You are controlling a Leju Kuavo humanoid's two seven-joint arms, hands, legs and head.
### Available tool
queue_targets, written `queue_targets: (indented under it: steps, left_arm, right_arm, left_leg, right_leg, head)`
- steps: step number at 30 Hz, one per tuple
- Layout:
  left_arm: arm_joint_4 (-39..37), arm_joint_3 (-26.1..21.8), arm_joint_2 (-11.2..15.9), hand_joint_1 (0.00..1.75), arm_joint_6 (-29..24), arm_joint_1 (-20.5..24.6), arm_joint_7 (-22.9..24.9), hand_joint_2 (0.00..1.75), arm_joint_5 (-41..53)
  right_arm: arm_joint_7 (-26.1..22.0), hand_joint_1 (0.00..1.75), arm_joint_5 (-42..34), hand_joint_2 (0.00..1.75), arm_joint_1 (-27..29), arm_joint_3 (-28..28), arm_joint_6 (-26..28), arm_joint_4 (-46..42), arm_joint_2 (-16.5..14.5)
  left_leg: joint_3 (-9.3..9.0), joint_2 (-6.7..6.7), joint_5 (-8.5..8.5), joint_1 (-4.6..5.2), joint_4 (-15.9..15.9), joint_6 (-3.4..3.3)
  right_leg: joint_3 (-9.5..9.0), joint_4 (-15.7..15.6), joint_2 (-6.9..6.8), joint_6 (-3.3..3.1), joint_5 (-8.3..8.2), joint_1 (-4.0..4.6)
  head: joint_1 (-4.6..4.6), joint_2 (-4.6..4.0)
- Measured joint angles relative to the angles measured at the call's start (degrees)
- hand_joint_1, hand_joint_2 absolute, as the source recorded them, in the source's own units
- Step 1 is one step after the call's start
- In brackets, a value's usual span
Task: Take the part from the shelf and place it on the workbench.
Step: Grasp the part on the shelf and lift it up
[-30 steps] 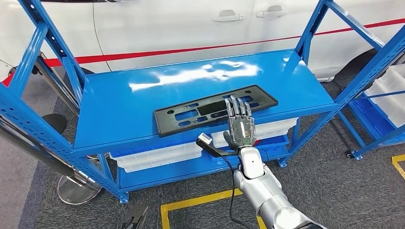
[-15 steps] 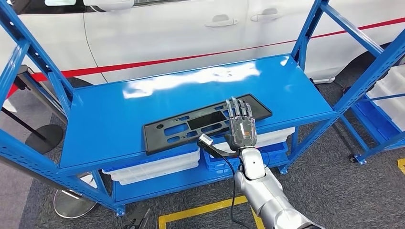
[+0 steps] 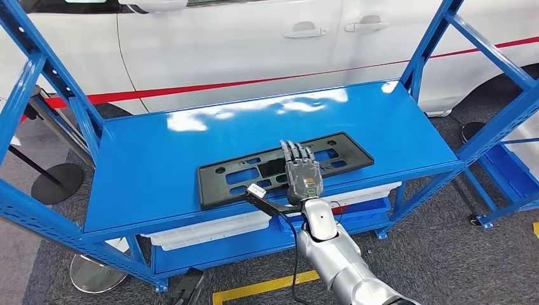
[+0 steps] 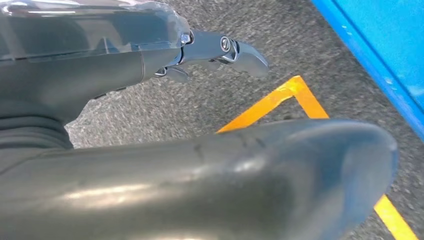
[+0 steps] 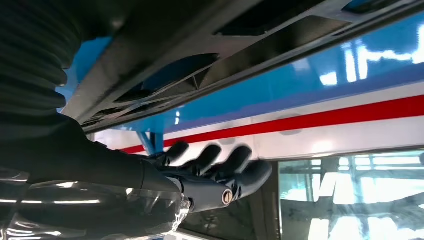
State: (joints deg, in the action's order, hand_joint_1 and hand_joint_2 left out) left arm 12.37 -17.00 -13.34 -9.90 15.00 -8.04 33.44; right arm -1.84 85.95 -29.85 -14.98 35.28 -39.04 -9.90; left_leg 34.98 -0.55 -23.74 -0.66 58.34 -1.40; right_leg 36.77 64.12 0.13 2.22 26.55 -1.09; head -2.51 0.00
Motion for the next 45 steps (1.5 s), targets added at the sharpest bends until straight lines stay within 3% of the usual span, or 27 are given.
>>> queue_targets:
  steps: [2,6,8,10,11,12,13,15,17,20,22,23,26,27,28,29,31,32,34,36,38,41,42,43,44,45]
  left_arm:
    - [0.0,0.0,-0.3,0.0,0.0,0.1,0.0,0.0,0.0]
    - [0.0,0.0,-0.4,0.0,0.0,0.1,0.0,0.0,0.0]
    - [0.0,0.0,-0.4,0.0,0.0,0.2,0.0,0.0,0.0]
    - [0.0,0.0,-0.4,0.0,0.0,0.1,0.0,0.0,0.0]
    - [0.0,0.0,-0.4,0.0,-0.1,0.1,0.0,0.0,0.0]
    - [0.0,0.0,-0.4,0.0,-0.2,0.0,0.0,0.0,-0.1]
    - [0.0,0.0,-0.4,0.0,-0.3,-0.1,0.0,0.0,-0.2]
    - [0.0,0.0,-0.4,0.0,-0.7,0.0,0.0,0.0,-0.5]
    - [0.0,0.0,-0.4,0.0,-1.1,0.0,0.1,0.0,-0.6]
    - [0.0,0.0,-0.5,0.0,-1.4,0.0,0.2,0.0,-0.8]
    - [0.0,-0.1,-0.6,0.0,-1.5,0.1,0.2,0.0,-0.9]
    - [0.0,-0.1,-0.6,0.0,-1.5,0.1,0.2,0.0,-1.0]
    - [0.0,-0.1,-0.6,0.0,-1.3,0.1,0.2,0.0,-1.0]
    - [0.0,-0.1,-0.6,0.0,-1.1,0.1,0.3,0.0,-0.9]
    - [0.0,-0.1,-0.6,0.0,-0.9,0.1,0.3,0.0,-0.8]
    - [0.0,-0.1,-0.6,0.0,-0.8,0.1,0.4,0.0,-0.7]
    - [0.0,-0.1,-0.6,0.0,-0.6,0.2,0.6,0.0,-0.6]
    - [0.0,-0.1,-0.6,0.0,-0.6,0.2,0.6,0.0,-0.6]
    - [0.0,-0.1,-0.7,0.0,-0.7,0.3,0.8,0.0,-0.6]
    - [0.0,-0.2,-0.7,0.0,-0.9,0.4,0.8,0.0,-0.7]
    - [0.0,-0.3,-0.7,0.0,-1.2,0.4,0.9,0.0,-1.0]
    - [0.0,-0.8,-0.7,0.0,-1.9,0.4,1.1,0.0,-1.8]
    - [0.0,-1.0,-0.6,0.0,-2.2,0.3,1.1,0.0,-2.1]
    - [0.0,-1.3,-0.6,0.0,-2.5,0.2,1.1,0.0,-2.4]
    - [0.0,-1.6,-0.6,0.0,-2.8,0.2,1.0,0.0,-2.7]
    - [0.0,-1.9,-0.6,0.0,-3.1,0.2,1.0,0.0,-3.0]
  right_arm:
    - [0.0,1.75,-0.4,1.75,-0.5,-0.1,-0.5,0.3,-0.7]
    - [0.0,1.75,-0.7,1.75,-0.9,-0.2,-0.8,0.6,-1.4]
    - [0.0,1.75,-0.7,1.75,-1.2,-0.3,-0.9,0.7,-1.7]
    - [-0.2,1.75,-0.6,1.75,-1.4,-0.5,-1.1,1.0,-1.9]
    - [-0.2,1.75,-0.7,1.75,-1.4,-0.6,-1.1,1.0,-1.9]
    - [-0.3,1.75,-1.0,1.75,-1.3,-0.6,-1.2,1.1,-1.9]
    - [-0.3,1.75,-1.4,1.75,-1.3,-0.6,-1.4,1.1,-2.0]
    - [-0.1,1.75,-2.3,1.75,-1.3,-0.6,-2.0,0.7,-2.0]
    - [0.2,1.75,-3.2,1.75,-1.4,-0.6,-2.9,0.0,-2.0]
    - [0.4,1.75,-4.3,1.75,-1.3,-0.6,-3.8,-1.5,-1.9]
    - [0.4,1.75,-5.1,1.75,-1.2,-0.6,-3.9,-2.7,-1.6]
    - [0.4,1.75,-5.5,1.75,-1.1,-0.6,-4.0,-3.3,-1.5]
    - [0.5,1.75,-6.1,1.75,-0.1,-0.6,-4.3,-5.4,-0.7]
    - [0.5,1.75,-6.1,1.75,0.4,-0.6,-4.5,-6.1,-0.4]
    - [0.6,1.75,-6.2,1.75,0.9,-0.5,-4.6,-6.9,0.0]
    - [0.7,1.75,-6.4,1.75,1.4,-0.4,-4.7,-7.7,0.3]
    - [-0.2,1.75,-8.4,1.75,2.3,0.1,-4.6,-10.1,0.9]
    - [-1.0,1.75,-10.1,1.75,2.7,0.5,-4.5,-11.4,1.1]
    - [-2.9,1.75,-13.9,1.75,3.2,1.3,-4.3,-14.1,1.5]
    - [-4.8,1.75,-18.3,1.75,3.8,2.1,-4.2,-16.9,1.8]
    - [-7.7,1.75,-25.9,1.75,4.4,2.8,-4.5,-20.5,1.9]
    - [-12.3,1.75,-42.1,1.75,5.2,4.2,-6.4,-27.8,2.3]
    - [-13.5,1.75,-47.6,1.75,5.7,4.7,-7.4,-30.7,2.6]
    - [-14.4,1.75,-52.5,1.75,6.2,5.1,-8.3,-33.5,3.0]
    - [-15.1,1.75,-56.6,1.75,6.7,5.5,-9.2,-36.2,3.4]
    - [-15.8,1.75,-60.0,1.75,7.1,5.8,-10.0,-38.5,3.7]
  left_leg:
    - [-0.16,-0.05,-0.23,0.15,0.0,0.56]
    - [0.02,0.05,-0.75,0.09,0.4,1.87]
    - [1.77,0.18,-3.21,-0.01,4.4,2.29]
    - [5.38,0.21,-6.71,-0.04,12.1,2.49]
    - [6.92,0.21,-7.65,-0.05,15.2,2.52]
    - [7.54,0.22,-7.48,-0.04,16.3,2.49]
    - [6.96,0.22,-6.15,-0.05,15.0,2.39]
    - [3.32,0.24,-2.26,-0.04,7.3,2.03]
    - [0.66,0.24,-0.44,0.06,1.6,1.55]
    - [0.33,0.22,-0.4,0.15,0.6,0.69]
    - [0.16,0.26,-0.19,-0.04,0.3,0.03]
    - [0.09,0.29,-0.12,-0.15,0.2,-0.21]
    - [0.12,0.29,-0.15,-0.1,0.2,-0.5]
    - [0.12,0.24,-0.16,-0.09,0.2,-0.51]
    - [0.11,0.18,-0.17,-0.09,0.2,-0.52]
    - [0.08,0.12,-0.18,-0.09,0.2,-0.5]
    - [-0.02,0.06,-0.26,-0.05,0.2,-0.37]
    - [-0.02,0.04,-0.32,0.06,0.2,-0.2]
    - [0.02,0.07,-0.4,0.23,0.2,0.34]
    - [-0.03,0.15,-0.53,0.24,0.2,0.97]
    - [0.65,0.22,-2.05,0.19,2.2,1.49]
    - [5.02,0.24,-7.4,-0.01,12.4,2.0]
    - [6.36,0.25,-8.35,-0.06,15.4,2.13]
    - [6.9,0.26,-8.28,-0.09,16.6,2.23]
    - [6.29,0.28,-7.06,-0.13,15.4,2.27]
    - [4.69,0.31,-5.1,-0.16,12.1,2.24]
  right_leg:
    - [-1.94,-5.0,0.1,-0.58,-1.84,0.27]
    - [-2.32,-6.2,0.12,-2.02,-1.92,0.33]
    - [-2.58,-6.6,0.02,-2.76,-2.1,0.21]
    - [-2.63,-6.6,-0.07,-3.18,-2.04,0.49]
    - [-2.67,-6.6,-0.11,-3.27,-2.0,0.63]
    - [-2.73,-6.5,-0.13,-3.29,-1.94,0.73]
    - [-2.83,-6.5,-0.12,-3.29,-1.86,0.79]
    - [-2.96,-6.2,-0.08,-3.08,-1.57,0.86]
    - [-2.76,-5.8,0.02,-2.64,-1.32,1.08]
    - [-2.58,-5.8,0.14,-1.8,-1.28,1.23]
    - [-2.03,-4.3,0.13,-1.14,-0.11,1.09]
    - [-0.98,-2.0,0.11,-0.83,1.3,0.96]
    - [4.46,9.0,0.06,-0.14,6.05,0.67]
    - [5.65,11.1,0.05,-0.05,6.42,0.64]
    - [5.82,11.0,0.05,-0.06,5.69,0.64]
    - [4.96,9.0,0.05,-0.16,4.07,0.64]
    - [1.33,1.2,0.03,-0.63,-0.09,0.74]
    - [-0.33,-2.4,0.02,-0.94,-1.37,0.88]
    - [-1.86,-5.8,0.08,-1.5,-2.06,1.19]
    - [-2.07,-6.2,0.15,-2.09,-2.12,1.16]
    - [-2.44,-6.7,0.12,-2.83,-2.36,0.86]
    - [-2.63,-6.9,0.06,-3.4,-2.41,0.83]
    - [-2.65,-6.9,0.06,-3.42,-2.38,0.86]
    - [-2.66,-6.9,0.06,-3.41,-2.35,0.86]
    - [-2.68,-6.8,0.08,-3.34,-2.3,0.83]
    - [-2.69,-6.6,0.13,-3.21,-2.2,0.79]
  head:
    - [0.0,0.0]
    - [0.0,0.0]
    - [-0.01,0.0]
    - [-0.02,0.0]
    - [-0.02,0.0]
    - [-0.02,0.0]
    - [-0.02,0.0]
    - [-0.02,0.0]
    - [-0.02,0.0]
    - [0.0,0.0]
    - [0.01,0.0]
    - [0.01,0.0]
    - [0.01,0.0]
    - [0.01,0.0]
    - [0.01,0.0]
    - [0.0,0.0]
    - [0.01,0.0]
    - [0.01,0.0]
    - [0.01,0.0]
    - [0.0,0.0]
    - [0.0,0.0]
    - [-0.01,0.0]
    - [-0.01,0.0]
    - [-0.01,0.0]
    - [0.0,0.0]
    - [0.0,0.0]
